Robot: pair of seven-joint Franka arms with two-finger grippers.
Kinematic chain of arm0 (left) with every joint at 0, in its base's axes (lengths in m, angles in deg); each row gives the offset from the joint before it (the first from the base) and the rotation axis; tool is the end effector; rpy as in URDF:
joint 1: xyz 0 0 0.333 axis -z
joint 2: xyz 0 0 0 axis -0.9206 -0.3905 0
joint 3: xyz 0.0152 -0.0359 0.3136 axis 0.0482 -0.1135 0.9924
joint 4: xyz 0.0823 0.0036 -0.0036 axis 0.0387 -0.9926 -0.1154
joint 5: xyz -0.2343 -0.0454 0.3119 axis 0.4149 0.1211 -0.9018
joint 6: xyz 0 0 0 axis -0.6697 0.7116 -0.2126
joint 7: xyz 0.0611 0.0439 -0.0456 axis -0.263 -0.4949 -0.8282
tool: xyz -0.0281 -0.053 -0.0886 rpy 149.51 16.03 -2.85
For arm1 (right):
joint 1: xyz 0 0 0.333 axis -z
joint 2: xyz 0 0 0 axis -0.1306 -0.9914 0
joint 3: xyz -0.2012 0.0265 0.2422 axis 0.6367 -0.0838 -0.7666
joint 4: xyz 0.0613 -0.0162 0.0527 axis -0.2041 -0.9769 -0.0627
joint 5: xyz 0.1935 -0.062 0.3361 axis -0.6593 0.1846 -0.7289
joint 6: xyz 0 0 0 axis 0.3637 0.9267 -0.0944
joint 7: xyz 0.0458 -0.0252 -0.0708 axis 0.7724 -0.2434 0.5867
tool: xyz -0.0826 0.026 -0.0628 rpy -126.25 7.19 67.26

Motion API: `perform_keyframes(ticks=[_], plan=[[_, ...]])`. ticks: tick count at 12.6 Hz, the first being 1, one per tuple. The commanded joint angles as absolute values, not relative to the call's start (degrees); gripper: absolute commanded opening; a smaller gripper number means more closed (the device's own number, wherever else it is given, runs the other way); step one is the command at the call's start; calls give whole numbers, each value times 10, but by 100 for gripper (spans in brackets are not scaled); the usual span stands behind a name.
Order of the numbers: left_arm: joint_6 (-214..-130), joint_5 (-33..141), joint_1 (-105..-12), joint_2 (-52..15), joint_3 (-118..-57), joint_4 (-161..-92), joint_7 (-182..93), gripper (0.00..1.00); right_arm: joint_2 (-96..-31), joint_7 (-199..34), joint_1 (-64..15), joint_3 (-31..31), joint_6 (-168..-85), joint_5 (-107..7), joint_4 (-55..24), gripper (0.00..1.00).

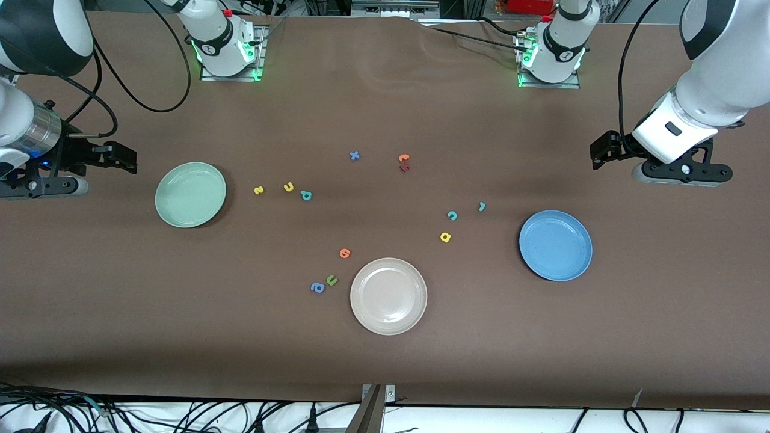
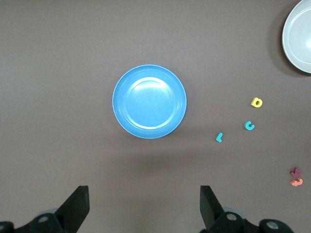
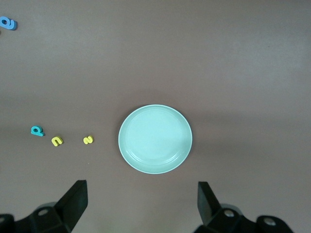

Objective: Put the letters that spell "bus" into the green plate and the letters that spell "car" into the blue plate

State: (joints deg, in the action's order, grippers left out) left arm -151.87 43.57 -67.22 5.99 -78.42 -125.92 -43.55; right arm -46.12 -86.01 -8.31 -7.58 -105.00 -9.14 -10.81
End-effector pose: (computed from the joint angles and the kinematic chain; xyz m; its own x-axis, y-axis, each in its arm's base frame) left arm 0.5578 -0.0837 0.5533 0.9971 -0.0633 -0.0420 -0.0643 -0.9976 -0.0248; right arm 0.5847 0.0204 0.5385 0.9910 0.0846 -0.1038 0.0914 -0.9939 0.0624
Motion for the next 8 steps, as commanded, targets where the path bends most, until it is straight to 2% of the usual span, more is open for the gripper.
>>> perform_keyframes(ticks=[1, 8], plan=[[-1507, 421, -669, 50, -787, -1249, -429, 100, -451, -868, -82, -78, -1046, -90, -115, 100], [-1504, 421, -666, 45, -787, -1249, -430, 100, -451, -874, -83, -85, -1046, -117, -117, 100]])
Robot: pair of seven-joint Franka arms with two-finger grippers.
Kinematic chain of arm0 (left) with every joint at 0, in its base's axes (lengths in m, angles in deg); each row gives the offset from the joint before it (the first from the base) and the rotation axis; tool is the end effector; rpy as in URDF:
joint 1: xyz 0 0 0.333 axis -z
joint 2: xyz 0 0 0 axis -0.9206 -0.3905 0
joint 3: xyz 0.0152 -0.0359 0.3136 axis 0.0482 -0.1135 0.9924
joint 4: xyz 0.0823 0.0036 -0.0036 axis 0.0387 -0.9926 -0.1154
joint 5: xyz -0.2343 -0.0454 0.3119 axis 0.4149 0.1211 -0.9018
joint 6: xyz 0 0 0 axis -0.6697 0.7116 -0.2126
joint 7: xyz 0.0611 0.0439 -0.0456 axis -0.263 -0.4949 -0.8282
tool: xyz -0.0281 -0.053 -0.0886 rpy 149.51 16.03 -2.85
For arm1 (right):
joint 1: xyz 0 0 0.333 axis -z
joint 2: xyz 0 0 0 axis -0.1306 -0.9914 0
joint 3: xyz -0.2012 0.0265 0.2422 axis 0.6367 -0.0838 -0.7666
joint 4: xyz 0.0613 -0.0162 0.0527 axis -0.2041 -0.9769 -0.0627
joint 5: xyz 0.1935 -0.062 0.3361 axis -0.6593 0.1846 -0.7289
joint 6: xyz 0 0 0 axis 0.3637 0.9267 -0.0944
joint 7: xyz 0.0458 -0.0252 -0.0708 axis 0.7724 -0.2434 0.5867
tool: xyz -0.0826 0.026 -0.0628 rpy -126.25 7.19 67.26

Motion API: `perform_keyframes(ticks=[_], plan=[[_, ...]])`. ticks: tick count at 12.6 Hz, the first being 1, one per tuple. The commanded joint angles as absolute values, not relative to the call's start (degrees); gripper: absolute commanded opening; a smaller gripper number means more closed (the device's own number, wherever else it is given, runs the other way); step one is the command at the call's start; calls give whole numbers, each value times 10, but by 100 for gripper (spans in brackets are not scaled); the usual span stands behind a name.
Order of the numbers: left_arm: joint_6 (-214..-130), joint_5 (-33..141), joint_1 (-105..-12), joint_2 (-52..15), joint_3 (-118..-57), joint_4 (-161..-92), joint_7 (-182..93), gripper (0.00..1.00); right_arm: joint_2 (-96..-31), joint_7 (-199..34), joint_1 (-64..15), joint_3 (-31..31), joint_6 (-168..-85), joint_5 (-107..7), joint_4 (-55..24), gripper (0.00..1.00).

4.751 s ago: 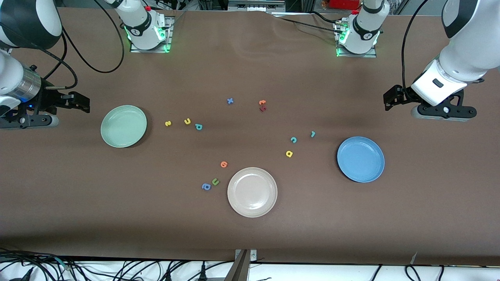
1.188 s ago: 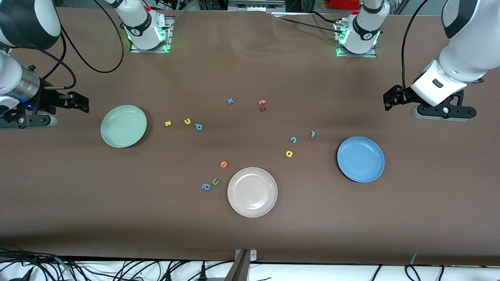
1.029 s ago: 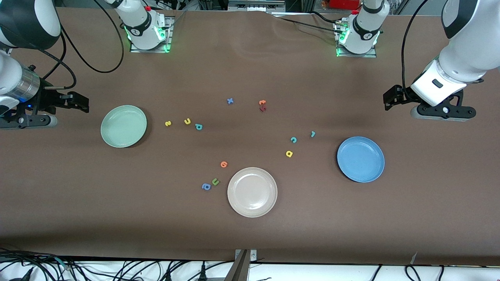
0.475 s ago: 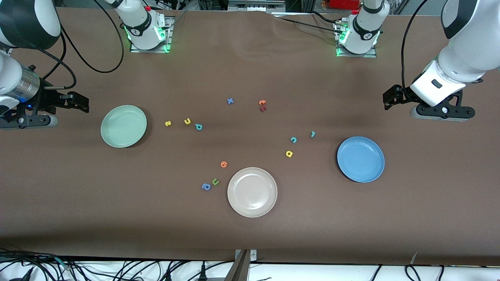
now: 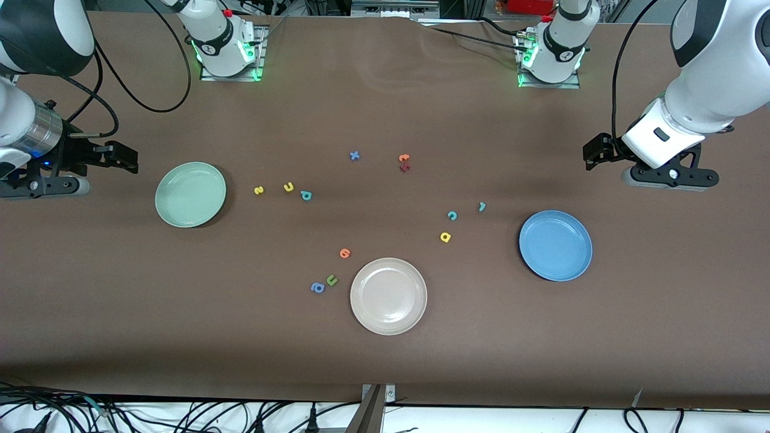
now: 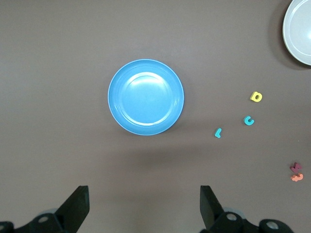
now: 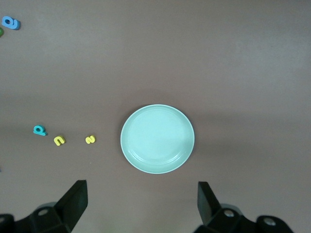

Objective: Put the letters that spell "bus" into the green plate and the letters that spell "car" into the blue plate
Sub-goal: 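Move the right gripper to the yellow letters beside the green plate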

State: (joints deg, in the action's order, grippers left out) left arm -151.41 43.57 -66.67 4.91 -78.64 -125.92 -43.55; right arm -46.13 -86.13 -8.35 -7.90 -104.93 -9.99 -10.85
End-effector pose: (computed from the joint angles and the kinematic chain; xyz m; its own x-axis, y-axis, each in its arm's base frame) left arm 0.5598 -0.0910 0.5421 0.9947 -0.0764 -0.0688 -0.0782 -0.9966 -0.0241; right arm 0.5843 0.0254 0.5379 0.9906 0.0877 -0.1052 0.0930 -0.9945 0.0473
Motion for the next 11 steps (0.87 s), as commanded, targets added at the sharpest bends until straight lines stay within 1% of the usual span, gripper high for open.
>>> perform_keyframes(ticks=[1, 4, 7, 8, 11], plan=[[-1504, 421, -666, 45, -787, -1249, -429, 100, -451, -874, -83, -93, -1046, -119, -118, 100], [-1504, 421, -667, 45, -787, -1249, -428, 100, -457, -923, -84, -117, -1053, -122, -118, 99], [-1502, 421, -668, 45, -787, -1249, -426, 100, -471, -1025, -84, -167, -1071, -122, -131, 99], [-1502, 421, -668, 45, -787, -1249, -426, 100, -473, -1062, -84, -181, -1093, -122, -151, 99], [-1502, 421, -668, 46, -787, -1249, -426, 100, -471, -1117, -84, -207, -1209, -121, -247, 99]])
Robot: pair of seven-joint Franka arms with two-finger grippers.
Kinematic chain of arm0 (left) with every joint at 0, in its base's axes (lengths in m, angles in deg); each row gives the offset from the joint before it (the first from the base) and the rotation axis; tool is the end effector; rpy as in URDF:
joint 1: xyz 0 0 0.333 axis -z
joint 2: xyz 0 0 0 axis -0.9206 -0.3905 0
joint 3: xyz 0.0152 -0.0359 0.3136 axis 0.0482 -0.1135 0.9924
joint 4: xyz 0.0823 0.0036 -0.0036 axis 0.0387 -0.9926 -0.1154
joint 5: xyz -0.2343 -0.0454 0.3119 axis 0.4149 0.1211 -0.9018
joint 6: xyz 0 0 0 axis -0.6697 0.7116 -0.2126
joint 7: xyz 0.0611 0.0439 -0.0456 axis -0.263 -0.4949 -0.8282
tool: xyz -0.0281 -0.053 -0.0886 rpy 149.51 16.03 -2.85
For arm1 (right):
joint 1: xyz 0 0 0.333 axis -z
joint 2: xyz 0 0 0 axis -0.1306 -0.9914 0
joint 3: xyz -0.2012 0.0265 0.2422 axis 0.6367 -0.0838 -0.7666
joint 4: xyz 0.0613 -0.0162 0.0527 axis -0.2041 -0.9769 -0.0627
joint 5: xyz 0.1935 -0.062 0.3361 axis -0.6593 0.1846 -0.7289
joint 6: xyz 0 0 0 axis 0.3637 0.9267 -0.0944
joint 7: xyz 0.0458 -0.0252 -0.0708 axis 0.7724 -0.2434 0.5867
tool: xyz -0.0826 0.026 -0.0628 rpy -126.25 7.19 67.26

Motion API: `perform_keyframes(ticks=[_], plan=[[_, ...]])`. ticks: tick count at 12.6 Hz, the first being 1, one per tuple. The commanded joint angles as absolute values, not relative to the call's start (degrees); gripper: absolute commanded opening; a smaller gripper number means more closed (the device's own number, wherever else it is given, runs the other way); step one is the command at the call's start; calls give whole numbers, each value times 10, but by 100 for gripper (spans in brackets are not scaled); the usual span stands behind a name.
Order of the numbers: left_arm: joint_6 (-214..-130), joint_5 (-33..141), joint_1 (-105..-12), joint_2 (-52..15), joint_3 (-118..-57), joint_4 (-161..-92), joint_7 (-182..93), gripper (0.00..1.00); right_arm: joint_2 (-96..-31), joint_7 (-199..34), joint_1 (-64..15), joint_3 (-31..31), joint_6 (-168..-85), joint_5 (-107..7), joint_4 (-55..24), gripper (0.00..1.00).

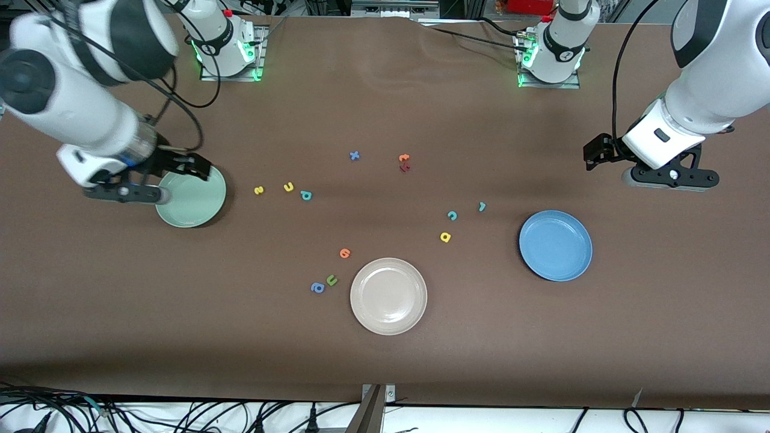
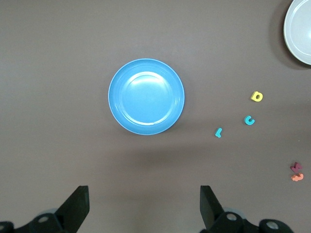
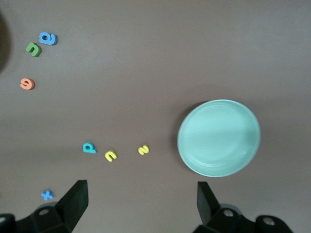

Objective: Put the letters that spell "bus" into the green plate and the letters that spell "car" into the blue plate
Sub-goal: 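Move the right gripper to the yellow letters beside the green plate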

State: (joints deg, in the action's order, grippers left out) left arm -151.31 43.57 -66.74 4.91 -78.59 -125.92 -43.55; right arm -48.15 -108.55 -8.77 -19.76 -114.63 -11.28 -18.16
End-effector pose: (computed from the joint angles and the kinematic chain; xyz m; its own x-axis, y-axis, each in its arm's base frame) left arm 0.5598 -0.0898 0.5419 0.9947 -0.0743 -0.0705 -0.0762 -0.9968 -0.0243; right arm 0.5739 0.1489 0.4725 0.9925 -0.0853 -0.0881 -0.0830 -0.9961 0.0295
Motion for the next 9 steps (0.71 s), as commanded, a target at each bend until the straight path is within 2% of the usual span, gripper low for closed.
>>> perform_keyframes(ticks=[1, 5, 9], plan=[[-1502, 421, -668, 45, -787, -1249, -426, 100, -471, -1124, -83, -212, -1247, -121, -277, 99], [-1502, 421, -665, 44, -788, -1251, -429, 100, -473, -1135, -83, -224, -1385, -121, -389, 99], [-1499, 421, -665, 43, -790, -1252, -429, 100, -497, -1135, -83, -226, -1399, -121, -411, 99]])
